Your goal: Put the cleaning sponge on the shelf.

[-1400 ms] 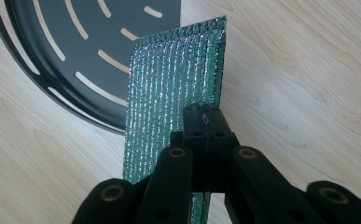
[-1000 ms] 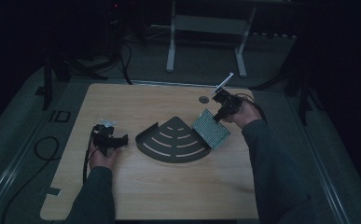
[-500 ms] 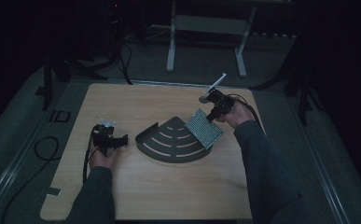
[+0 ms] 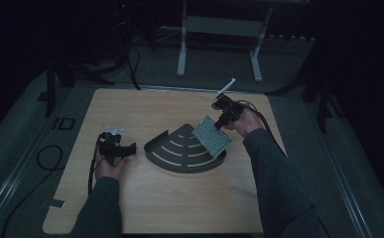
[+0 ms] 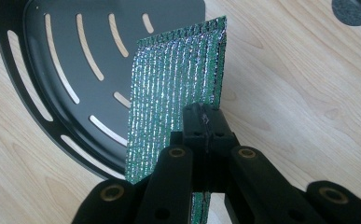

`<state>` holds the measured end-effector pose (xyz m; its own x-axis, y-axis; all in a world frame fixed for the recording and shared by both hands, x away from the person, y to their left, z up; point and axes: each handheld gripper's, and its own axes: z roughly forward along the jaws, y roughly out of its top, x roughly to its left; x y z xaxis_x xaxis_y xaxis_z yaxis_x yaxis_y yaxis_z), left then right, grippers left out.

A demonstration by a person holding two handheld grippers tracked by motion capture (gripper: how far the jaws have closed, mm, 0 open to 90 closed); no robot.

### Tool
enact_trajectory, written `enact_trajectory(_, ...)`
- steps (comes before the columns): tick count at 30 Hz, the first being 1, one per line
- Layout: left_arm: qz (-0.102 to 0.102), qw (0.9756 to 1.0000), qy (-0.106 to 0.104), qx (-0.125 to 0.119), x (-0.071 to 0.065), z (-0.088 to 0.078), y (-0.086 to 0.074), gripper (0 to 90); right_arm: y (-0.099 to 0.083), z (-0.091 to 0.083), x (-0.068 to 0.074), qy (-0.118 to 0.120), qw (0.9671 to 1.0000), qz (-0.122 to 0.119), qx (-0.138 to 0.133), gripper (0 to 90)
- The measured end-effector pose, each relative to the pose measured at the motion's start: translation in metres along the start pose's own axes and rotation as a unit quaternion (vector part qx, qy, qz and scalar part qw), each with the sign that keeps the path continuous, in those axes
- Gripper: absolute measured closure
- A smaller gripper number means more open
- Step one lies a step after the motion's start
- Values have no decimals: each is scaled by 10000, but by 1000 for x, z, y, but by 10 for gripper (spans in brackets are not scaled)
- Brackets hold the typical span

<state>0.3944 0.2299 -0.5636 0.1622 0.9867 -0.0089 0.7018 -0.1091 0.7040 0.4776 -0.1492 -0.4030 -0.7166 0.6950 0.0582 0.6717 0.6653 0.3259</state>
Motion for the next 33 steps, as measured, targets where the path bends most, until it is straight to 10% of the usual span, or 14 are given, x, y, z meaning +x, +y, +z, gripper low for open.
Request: enact_trajectory(33, -3, 10000, -3, 1, 0, 0, 0, 110, -1, 40, 19, -212, 9993, -200, 223, 899)
